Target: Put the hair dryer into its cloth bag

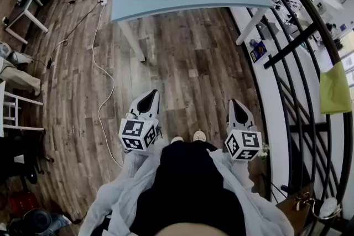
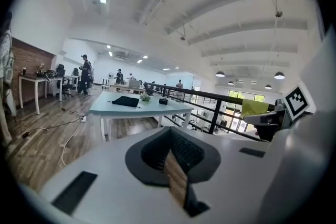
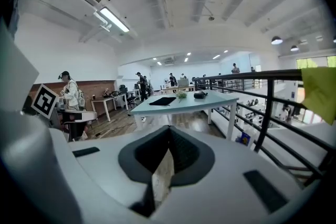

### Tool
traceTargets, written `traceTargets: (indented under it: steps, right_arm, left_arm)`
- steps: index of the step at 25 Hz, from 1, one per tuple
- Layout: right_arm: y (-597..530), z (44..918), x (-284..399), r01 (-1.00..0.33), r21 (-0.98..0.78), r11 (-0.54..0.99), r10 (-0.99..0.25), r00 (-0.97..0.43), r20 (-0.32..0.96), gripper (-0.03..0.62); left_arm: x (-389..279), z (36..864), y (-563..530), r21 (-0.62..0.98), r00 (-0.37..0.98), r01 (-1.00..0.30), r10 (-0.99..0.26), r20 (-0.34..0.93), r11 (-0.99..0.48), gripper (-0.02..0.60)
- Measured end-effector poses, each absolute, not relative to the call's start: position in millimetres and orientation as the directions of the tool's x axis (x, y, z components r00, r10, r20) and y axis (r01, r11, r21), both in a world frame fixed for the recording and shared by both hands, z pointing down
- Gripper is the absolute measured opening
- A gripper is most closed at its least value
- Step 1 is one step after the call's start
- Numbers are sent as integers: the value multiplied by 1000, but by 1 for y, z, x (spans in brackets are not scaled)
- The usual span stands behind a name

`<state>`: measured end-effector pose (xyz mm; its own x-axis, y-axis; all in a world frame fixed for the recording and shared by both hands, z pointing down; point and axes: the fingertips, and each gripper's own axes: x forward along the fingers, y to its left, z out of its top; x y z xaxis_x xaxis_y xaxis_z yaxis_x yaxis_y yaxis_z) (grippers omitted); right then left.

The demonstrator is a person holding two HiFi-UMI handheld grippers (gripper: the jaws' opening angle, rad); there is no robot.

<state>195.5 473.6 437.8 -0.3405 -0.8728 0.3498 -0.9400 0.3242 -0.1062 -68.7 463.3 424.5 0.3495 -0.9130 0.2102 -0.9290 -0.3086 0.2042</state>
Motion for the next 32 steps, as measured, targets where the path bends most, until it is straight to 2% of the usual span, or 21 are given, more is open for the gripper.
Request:
traceTargets:
  steps: [15, 32]
  right_arm:
    - [492, 458, 177, -945, -148, 292, -867, -327, 376, 9]
    - [373, 461, 161, -920, -147, 362, -841, -391, 373, 9]
  left_arm:
    - [-75, 450, 486, 207, 373, -922, -895, 245, -328, 15]
    - [-88, 447, 394, 183, 305, -947, -919, 250, -265, 15]
